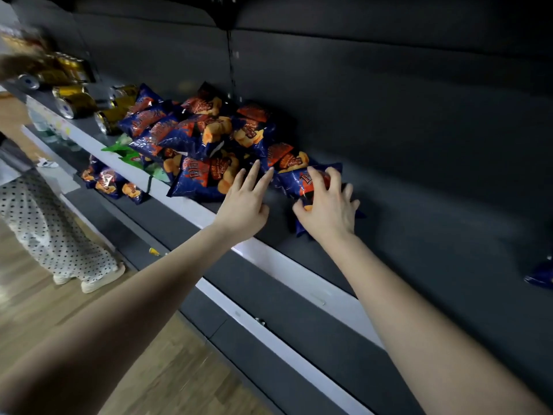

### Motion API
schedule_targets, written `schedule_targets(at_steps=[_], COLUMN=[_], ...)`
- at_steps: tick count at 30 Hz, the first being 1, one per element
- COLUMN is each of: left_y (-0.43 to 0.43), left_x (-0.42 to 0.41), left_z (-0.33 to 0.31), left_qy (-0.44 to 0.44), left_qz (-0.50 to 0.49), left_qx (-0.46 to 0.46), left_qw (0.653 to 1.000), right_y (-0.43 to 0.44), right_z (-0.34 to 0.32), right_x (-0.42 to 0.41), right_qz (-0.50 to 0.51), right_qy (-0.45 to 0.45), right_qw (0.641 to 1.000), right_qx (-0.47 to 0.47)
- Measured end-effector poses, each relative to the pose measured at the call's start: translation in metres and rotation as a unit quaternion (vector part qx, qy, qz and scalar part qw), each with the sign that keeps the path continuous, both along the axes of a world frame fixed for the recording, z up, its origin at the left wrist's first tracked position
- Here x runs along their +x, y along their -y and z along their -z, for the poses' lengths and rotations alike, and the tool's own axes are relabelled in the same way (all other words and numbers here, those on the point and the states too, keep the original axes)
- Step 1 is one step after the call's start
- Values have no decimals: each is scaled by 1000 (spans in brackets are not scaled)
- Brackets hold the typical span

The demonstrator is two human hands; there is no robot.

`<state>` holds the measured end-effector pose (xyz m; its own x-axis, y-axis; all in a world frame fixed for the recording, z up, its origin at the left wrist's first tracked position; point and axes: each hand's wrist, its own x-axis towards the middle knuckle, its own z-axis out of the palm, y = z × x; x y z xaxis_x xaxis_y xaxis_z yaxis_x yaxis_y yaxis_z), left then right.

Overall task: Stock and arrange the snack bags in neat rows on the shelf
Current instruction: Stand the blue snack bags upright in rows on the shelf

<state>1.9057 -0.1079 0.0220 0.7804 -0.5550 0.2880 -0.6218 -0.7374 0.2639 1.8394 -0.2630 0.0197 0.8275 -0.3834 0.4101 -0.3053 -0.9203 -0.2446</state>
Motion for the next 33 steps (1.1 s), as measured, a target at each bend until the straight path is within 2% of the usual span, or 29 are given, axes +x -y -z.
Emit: schedule_targets(at_steps=[7, 13, 18, 21, 27, 33], left_y=[101, 181, 222, 243, 269, 270], left_x=[-39, -93, -127, -147, -183, -189], left_z=[-4, 0, 5, 5, 6, 21], left_qy=[-10, -26, -22, -17, -18, -47], left_qz=[117, 234, 301, 338, 366, 351], left_qx=[8, 59, 124, 129, 129, 105], left_qw=[993, 970, 945, 932, 921, 929], right_y=[79, 124, 148, 158, 168, 172], right_z=[-14, -15, -16, -12, 5, 8], right_x=[-73, -148, -204, -234, -268, -258], right_qz=[147, 258, 348, 397, 461, 464], right_qy=[72, 83, 95, 83, 59, 70], right_qw=[986, 963, 933, 914, 885, 880], right_qx=[21, 7, 4, -3, 26, 67])
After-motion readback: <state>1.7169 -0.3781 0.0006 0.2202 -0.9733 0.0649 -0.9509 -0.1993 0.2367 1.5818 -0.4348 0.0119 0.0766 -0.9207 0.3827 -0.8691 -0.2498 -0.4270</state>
